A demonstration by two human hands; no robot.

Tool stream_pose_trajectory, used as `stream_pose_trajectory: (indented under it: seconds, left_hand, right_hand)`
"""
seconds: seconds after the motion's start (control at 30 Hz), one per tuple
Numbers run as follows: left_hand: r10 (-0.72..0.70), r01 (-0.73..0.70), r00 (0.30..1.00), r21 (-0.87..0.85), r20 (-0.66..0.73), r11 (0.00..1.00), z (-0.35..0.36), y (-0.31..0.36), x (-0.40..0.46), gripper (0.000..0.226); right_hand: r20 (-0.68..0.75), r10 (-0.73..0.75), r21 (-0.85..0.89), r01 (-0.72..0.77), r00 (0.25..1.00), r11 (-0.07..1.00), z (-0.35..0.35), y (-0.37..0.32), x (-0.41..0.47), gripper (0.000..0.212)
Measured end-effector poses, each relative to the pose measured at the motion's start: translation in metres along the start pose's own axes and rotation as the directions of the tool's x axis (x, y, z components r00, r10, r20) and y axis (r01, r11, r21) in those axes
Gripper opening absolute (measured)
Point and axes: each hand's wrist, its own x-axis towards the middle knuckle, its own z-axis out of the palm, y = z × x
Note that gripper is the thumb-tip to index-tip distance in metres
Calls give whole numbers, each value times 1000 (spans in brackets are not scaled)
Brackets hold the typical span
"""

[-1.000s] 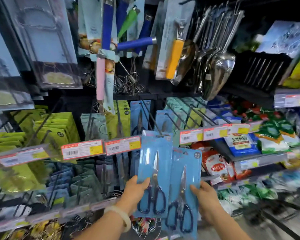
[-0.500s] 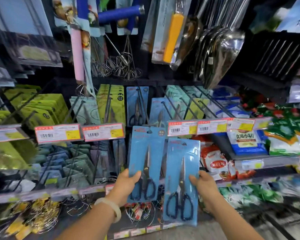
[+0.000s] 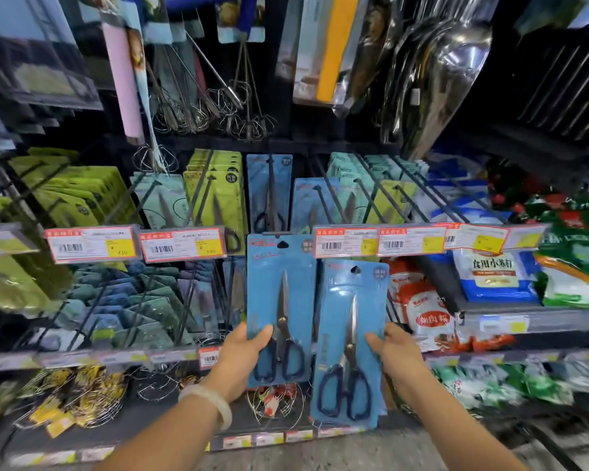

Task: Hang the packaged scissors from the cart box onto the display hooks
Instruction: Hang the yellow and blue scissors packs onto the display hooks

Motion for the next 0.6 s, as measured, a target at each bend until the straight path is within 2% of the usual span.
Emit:
stream_pose_trajectory:
  seconds: [0.07,0.43,0.6]
  left_hand:
    - [9,-9,1000,-17,-11,1000,-2,-1,-1,7]
    - [-5,4,1000,-48,-26,999,-13,9,-3,25]
    - [-7,6,1000,-50,-18,999,-13,13,-1,23]
  right_hand:
    - [15,-2,11,2,1000,1000,1,-2,1,12]
    - [61,6,-1,-5,998,1000,14,-1,8,12]
    - [64,11,1,-11,998,1000,17,0,8,11]
